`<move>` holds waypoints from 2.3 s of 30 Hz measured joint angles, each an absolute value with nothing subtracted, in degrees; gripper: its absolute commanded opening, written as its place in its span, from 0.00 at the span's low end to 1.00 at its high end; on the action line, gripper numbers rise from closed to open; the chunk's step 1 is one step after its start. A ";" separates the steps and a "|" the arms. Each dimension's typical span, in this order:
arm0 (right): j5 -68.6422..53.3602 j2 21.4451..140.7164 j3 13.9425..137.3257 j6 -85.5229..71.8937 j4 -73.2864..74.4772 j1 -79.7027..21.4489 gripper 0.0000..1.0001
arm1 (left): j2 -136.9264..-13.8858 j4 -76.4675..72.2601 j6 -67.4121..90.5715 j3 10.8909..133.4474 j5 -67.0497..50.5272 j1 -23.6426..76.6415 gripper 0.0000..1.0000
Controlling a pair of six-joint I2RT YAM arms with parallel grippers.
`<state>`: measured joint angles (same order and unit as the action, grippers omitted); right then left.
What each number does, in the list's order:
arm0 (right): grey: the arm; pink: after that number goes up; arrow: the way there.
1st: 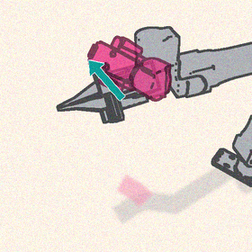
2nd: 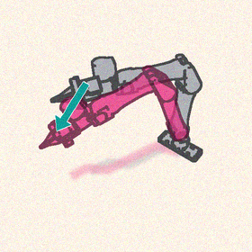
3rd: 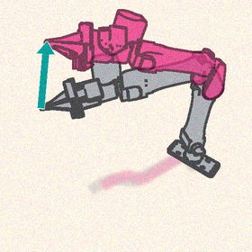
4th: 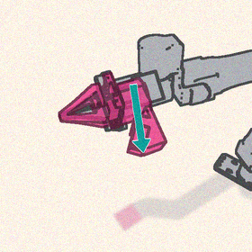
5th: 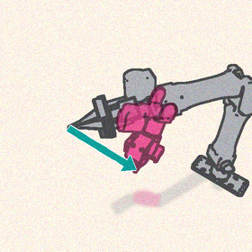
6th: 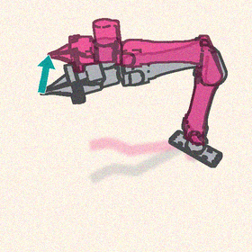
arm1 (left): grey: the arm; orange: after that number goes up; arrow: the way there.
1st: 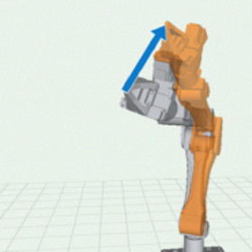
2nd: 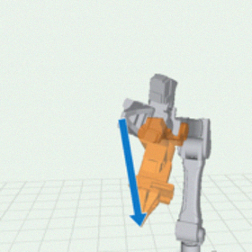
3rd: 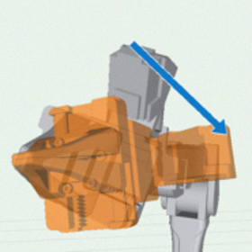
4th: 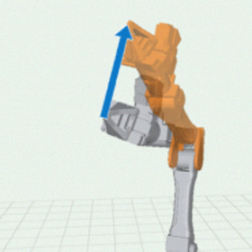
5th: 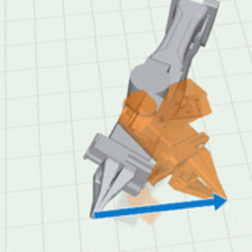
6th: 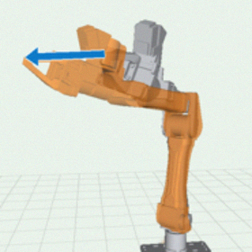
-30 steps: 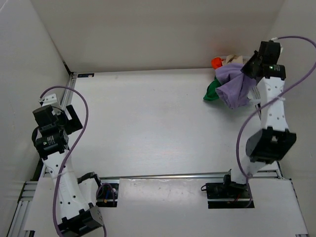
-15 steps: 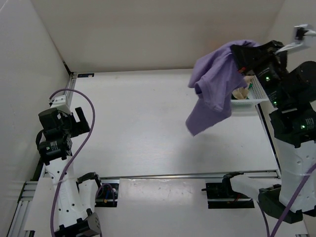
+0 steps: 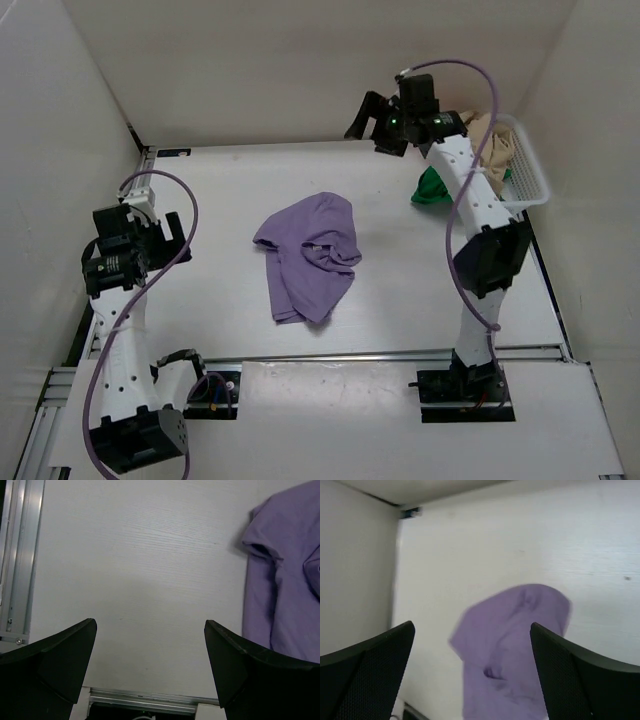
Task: Fold and stack the t-shirts
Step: Move the tshirt to the center of the board, then flatten out the tshirt
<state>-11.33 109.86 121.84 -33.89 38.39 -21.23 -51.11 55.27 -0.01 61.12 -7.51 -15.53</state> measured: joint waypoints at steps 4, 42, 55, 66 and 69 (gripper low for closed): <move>-7.35 113.51 116.22 -31.14 43.99 -21.34 1.00 | -53.39 55.16 -0.01 60.82 -8.84 -15.16 1.00; -13.67 104.01 60.23 -49.28 22.11 -39.92 0.00 | -96.44 46.24 0.03 56.14 -6.83 29.98 0.10; -7.73 79.05 49.45 -43.83 26.68 -18.85 0.00 | -81.49 46.72 0.03 56.93 5.85 5.89 0.26; -12.75 81.19 49.47 -41.95 28.38 -22.44 0.00 | -88.53 50.78 0.03 67.07 2.59 40.82 0.64; -13.85 82.83 49.67 -42.44 28.32 -20.95 0.00 | -93.34 49.93 -0.03 68.95 6.85 52.80 0.68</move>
